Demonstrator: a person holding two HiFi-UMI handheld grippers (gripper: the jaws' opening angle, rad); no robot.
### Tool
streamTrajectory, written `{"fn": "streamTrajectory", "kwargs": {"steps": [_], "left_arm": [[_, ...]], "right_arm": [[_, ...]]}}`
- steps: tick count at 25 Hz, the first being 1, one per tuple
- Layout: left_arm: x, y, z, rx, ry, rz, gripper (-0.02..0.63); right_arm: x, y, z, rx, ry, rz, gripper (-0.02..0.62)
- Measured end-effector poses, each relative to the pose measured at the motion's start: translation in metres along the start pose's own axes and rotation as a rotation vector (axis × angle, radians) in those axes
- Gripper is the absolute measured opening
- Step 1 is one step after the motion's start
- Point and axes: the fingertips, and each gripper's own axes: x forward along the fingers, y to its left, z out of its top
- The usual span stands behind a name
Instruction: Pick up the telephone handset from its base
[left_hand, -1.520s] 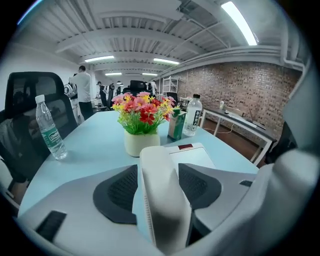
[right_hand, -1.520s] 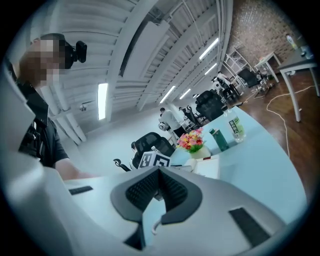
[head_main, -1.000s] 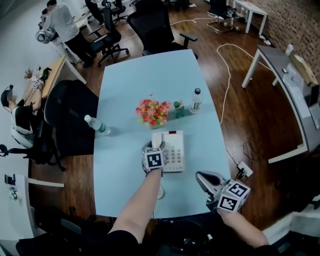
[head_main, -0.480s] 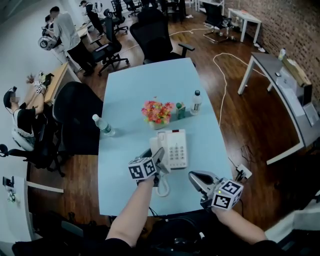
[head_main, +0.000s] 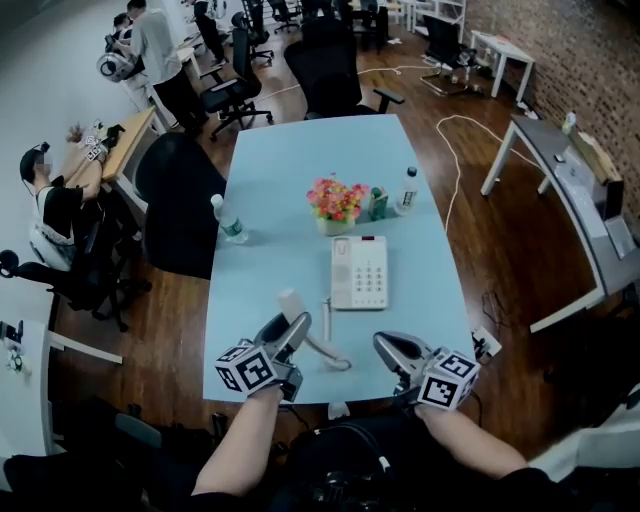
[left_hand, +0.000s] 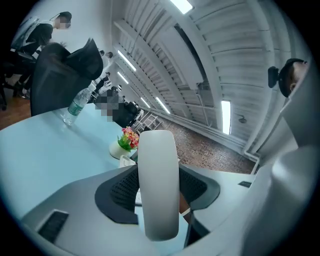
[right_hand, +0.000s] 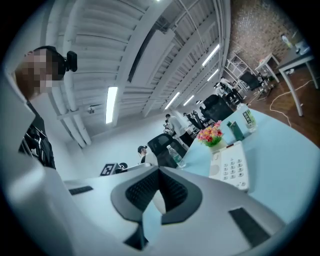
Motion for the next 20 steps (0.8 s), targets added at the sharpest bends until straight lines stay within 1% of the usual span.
{"fn": "streamTrajectory", "kwargs": {"steps": [5,9,15,20], "left_arm": [[-0.047,-0.010,-0.016,0.029,0.023,-0.029,0.236],[-0.068,-0.019,-0.022,0.049,0.041,-0.019,0.236],[-0.082,-0.018,-0.030,0.044,0.052,-0.025,0.236],[-0.081,-0.029,-0.018,0.062,0.039,-0.047,0.236]], "right_arm": [[-0.002,0.016,-0.018,-0.047,0.025,-0.013,0.018],[-0.005,0.018,-0.024,-0.059,0.033,-0.038,0.018],[-0.008,0.021,-0.036,-0.071,0.044,-0.058,0.017],[-0.004,0.024,-0.034,-0.112,0.044,-0.066,0.017]]}}
